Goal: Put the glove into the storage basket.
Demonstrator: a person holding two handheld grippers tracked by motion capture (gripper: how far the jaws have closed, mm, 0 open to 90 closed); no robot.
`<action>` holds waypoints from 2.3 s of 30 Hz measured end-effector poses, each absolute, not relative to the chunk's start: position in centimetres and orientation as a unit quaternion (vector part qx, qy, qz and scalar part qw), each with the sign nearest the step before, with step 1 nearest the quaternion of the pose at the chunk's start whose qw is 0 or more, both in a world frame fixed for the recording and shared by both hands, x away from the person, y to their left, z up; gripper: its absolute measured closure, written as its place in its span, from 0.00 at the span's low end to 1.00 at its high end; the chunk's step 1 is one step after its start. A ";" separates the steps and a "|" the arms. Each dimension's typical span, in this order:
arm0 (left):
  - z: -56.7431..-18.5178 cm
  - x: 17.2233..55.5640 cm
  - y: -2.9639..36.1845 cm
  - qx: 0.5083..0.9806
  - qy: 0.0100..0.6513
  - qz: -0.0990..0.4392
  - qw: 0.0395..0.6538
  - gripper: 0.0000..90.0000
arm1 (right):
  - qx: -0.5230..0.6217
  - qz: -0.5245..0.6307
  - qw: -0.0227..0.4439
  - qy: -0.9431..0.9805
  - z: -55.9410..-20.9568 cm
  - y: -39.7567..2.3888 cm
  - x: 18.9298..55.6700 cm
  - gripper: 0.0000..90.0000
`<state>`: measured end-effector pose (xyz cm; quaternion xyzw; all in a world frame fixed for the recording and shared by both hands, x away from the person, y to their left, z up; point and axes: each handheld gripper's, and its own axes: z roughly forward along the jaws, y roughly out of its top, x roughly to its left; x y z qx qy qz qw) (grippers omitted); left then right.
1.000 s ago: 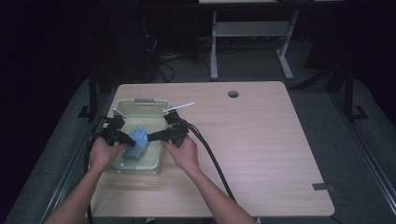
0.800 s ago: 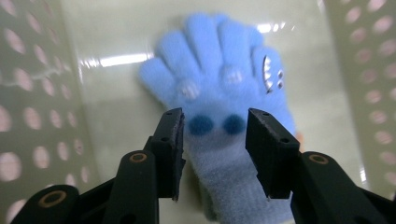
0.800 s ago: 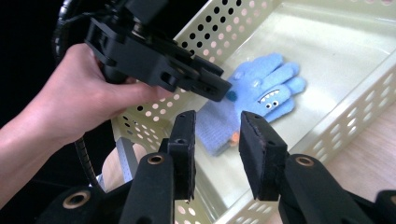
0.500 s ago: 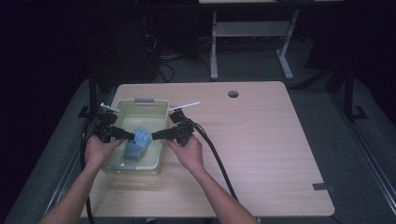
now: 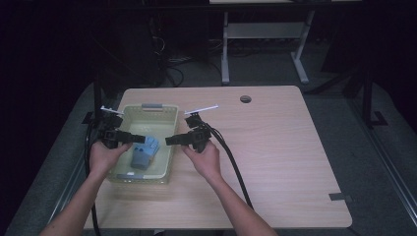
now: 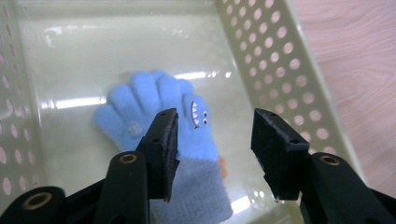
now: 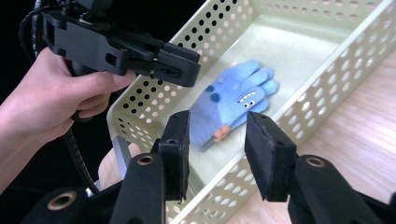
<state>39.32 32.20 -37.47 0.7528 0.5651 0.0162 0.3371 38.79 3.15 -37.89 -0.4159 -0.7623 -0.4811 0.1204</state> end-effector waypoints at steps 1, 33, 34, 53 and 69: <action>-37.4 39.3 32.2 0.753 0.560 0.015 0.344 0.54 | -0.416 -0.481 0.119 -0.762 -37.8 3.0 38.8 0.66; -34.9 38.6 28.5 0.752 0.507 -0.004 0.421 0.46 | -0.445 -0.491 0.090 -0.744 -36.1 -3.6 38.7 0.56; -34.9 38.6 28.4 0.753 0.505 -0.006 0.423 0.46 | -0.445 -0.491 0.087 -0.744 -36.1 -3.8 38.7 0.55; -34.3 38.3 24.8 0.758 0.471 -0.015 0.451 0.42 | -0.465 -0.496 0.077 -0.729 -35.9 -8.1 38.3 0.50; -34.3 38.2 22.1 0.763 0.450 -0.022 0.464 0.41 | -0.485 -0.501 0.071 -0.713 -36.1 -12.1 37.5 0.46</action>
